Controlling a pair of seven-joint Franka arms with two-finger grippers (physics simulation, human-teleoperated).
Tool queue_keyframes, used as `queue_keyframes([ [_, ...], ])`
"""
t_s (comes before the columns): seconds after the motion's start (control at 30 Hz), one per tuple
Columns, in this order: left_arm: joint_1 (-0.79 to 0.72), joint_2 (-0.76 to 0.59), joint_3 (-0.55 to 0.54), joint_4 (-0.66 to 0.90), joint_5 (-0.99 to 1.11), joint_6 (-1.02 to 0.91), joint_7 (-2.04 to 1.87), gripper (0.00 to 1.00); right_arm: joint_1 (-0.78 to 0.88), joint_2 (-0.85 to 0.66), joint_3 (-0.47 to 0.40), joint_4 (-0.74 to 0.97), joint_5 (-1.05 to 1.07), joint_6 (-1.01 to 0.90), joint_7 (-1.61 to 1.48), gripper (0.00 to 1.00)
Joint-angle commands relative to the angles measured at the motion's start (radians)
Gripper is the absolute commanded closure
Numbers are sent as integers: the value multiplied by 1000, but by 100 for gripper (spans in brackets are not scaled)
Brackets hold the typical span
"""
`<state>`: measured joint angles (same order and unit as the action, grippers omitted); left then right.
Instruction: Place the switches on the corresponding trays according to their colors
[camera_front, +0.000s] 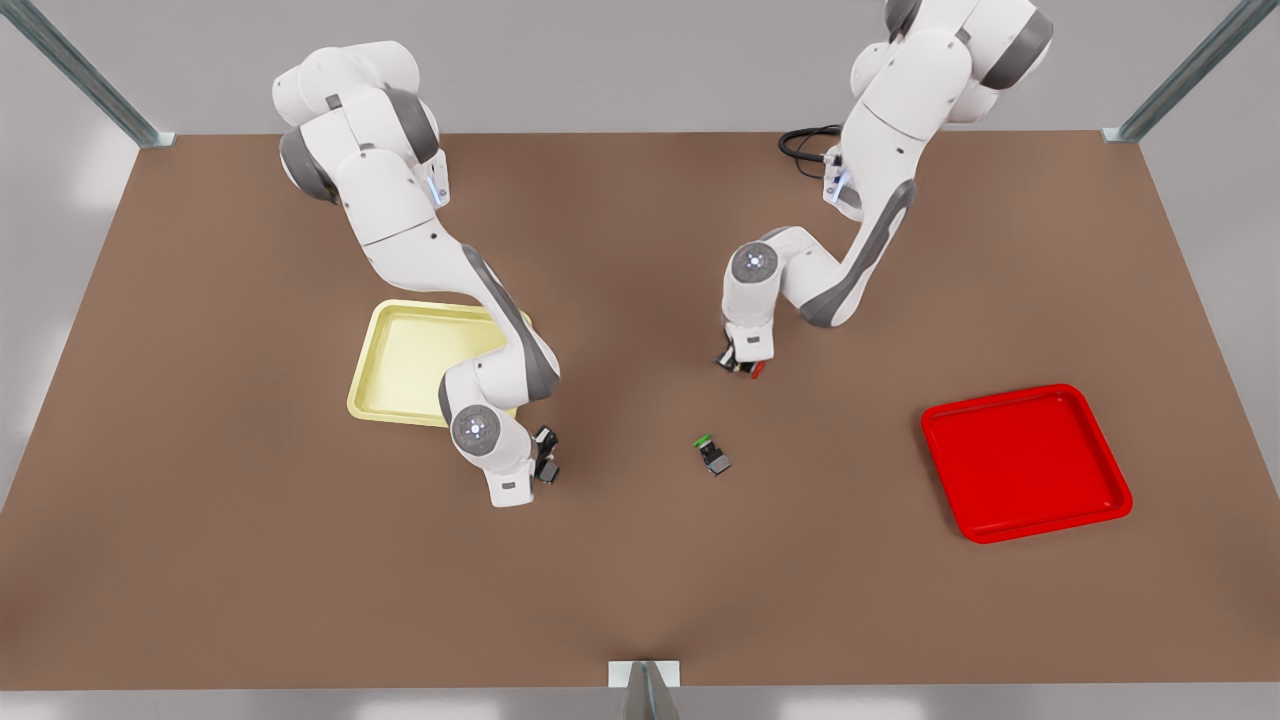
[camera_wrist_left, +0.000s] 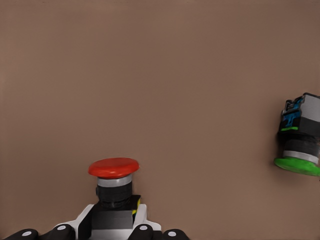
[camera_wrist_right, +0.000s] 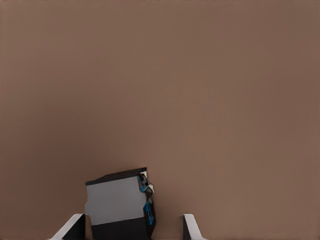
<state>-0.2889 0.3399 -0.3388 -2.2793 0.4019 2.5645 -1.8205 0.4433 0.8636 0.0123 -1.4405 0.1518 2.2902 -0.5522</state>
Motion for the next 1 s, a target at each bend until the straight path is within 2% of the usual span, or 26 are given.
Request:
queue_keyframes([
  [0.0, 13, -9, 1, -8, 2, 0, 13, 48, 0, 2, 0, 2, 0, 0, 0, 10],
  [0.1, 65, -59, 35, -20, -67, -30, 210, 48, 0, 6, 0, 5, 2, 0, 0, 10],
  [0.3, 66, -160, 311, -16, -279, -125, 737, 48, 0, 11, 0, 14, 3, 0, 3, 10],
  [0.33, 66, -167, 342, -16, -298, -132, 799, 48, 0, 11, 0, 14, 3, 0, 2, 14],
  [0.4, 66, -190, 440, -13, -357, -170, 1007, 48, 0, 12, 0, 14, 2, 2, 0, 35],
  [0.43, 66, -188, 468, -6, -357, -168, 1052, 48, 0, 12, 0, 14, 2, 2, -2, 39],
  [0.6, 66, -180, 662, -6, -382, -159, 1366, 48, 0, 28, 0, 28, 2, 2, 0, 47],
  [0.67, 70, -150, 690, -6, -460, -136, 1454, 48, 0, 28, 0, 28, 2, 0, 0, 58],
  [0.73, 106, -107, 692, 15, -460, -99, 1500, 48, 2, 26, 0, 29, 2, -3, 1, 61],
  [0.87, 128, -38, 716, 64, -462, -50, 1541, 47, -2, -1, -12, 29, 0, -31, -2, 57],
  [0.97, 146, 25, 716, 118, -462, -13, 1540, 46, -48, -89, -21, 22, -1, -161, -46, 55],
])
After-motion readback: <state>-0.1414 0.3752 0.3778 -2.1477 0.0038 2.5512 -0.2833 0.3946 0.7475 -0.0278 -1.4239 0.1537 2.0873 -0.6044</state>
